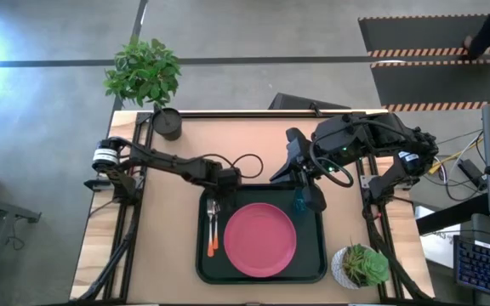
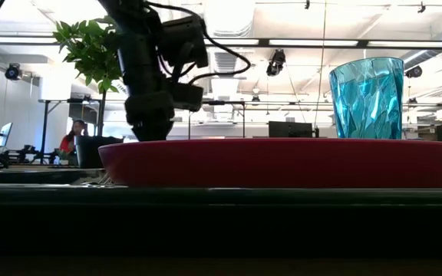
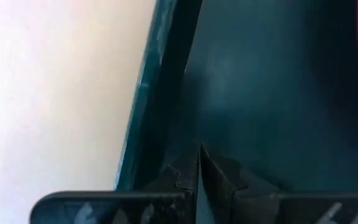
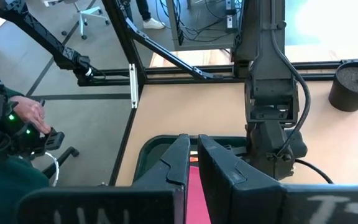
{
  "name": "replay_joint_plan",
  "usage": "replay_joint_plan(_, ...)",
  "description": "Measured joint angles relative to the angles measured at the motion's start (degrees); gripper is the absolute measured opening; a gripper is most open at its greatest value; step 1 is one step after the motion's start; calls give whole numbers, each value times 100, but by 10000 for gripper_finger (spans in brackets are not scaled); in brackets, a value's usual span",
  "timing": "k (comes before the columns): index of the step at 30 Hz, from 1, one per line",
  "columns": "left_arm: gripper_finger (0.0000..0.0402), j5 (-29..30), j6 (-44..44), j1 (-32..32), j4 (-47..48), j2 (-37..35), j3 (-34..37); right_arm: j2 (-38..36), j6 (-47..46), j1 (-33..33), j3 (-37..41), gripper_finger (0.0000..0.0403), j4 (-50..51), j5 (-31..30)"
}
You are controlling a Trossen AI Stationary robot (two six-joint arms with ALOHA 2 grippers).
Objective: Pick and place plate/cup/fork/spoon on tray
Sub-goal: Move the black tray to the center of the table
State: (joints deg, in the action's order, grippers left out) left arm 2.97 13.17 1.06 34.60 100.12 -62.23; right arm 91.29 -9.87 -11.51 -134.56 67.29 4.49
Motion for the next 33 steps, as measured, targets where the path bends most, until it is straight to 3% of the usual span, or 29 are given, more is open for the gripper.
replay_joint_plan(18,0,-25,4,61,-235,-17,444,2,0,2,0,22,-9,-13)
replay_joint_plan(33,0,224,-2,623,-461,-2,451,2,-16,1,0,22,-7,0)
